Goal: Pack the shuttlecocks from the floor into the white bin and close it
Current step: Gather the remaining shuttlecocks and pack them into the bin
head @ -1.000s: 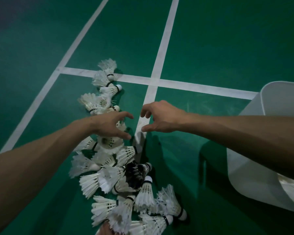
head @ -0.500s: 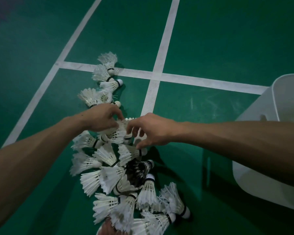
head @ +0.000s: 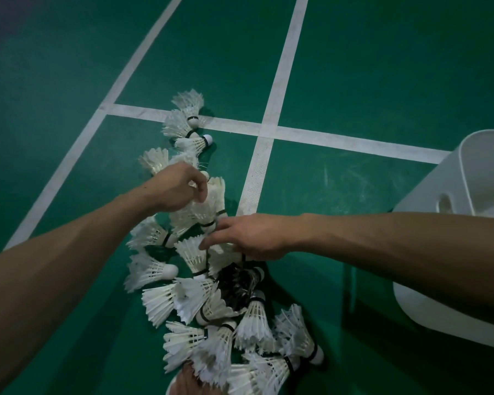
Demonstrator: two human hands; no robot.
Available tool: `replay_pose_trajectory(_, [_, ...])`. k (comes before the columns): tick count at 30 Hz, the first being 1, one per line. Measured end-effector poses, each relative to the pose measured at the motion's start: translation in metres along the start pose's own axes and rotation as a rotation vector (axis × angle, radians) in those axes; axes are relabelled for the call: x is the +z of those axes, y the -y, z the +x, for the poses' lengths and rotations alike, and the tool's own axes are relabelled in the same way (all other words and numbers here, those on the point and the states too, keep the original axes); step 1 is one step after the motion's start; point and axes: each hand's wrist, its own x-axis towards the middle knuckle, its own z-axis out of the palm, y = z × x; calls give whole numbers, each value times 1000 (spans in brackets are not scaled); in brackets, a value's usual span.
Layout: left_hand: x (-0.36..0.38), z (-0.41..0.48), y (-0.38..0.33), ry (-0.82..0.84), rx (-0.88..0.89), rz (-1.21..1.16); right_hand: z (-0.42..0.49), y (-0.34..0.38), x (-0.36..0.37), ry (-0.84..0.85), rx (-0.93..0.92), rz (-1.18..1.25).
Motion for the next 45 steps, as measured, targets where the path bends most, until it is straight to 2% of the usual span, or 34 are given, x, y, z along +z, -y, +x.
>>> replay_pose_trajectory(3, [1,2,-3,17,-27,-79,-1,-2,-1,28,40,-25])
replay_pose_trajectory(7, [-3,-1,-13,104,-8,-209,-3,-8,-3,-38,120,-19])
replay_pose_trajectory(11, [-4,-6,-21,174,23,-197,-10,-12,-4,-65,135,-54])
replay_pose_trajectory(14, [1,-5,-26,72,51,-18,-19,-13,-7,-102,127,-68])
replay_pose_trajectory(17, [2,-3,-38,-28,81,3,-33,-15,-17,-148,150,-74])
replay_pose_trajectory(23, [-5,4,-78,-195,118,-43,-90,-22,-54,-447,401,99])
replay_pose_trajectory(27, [-7,6,-109,-281,162,-57,-133,-27,-68,-607,482,113])
replay_pose_trajectory(31, [-11,2,-147,-351,224,-59,-172,-23,-78,-752,517,130])
replay_pose_trajectory(35, [-18,-3,-188,-386,316,-83,-212,-19,-90,-905,548,277])
replay_pose_trajectory(42, [-17,-3,-262,-425,437,-240,-293,-13,-90,-1217,553,387])
replay_pose_trajectory(45, [-9,-6,-291,-422,490,-278,-326,-16,-80,-1345,599,515])
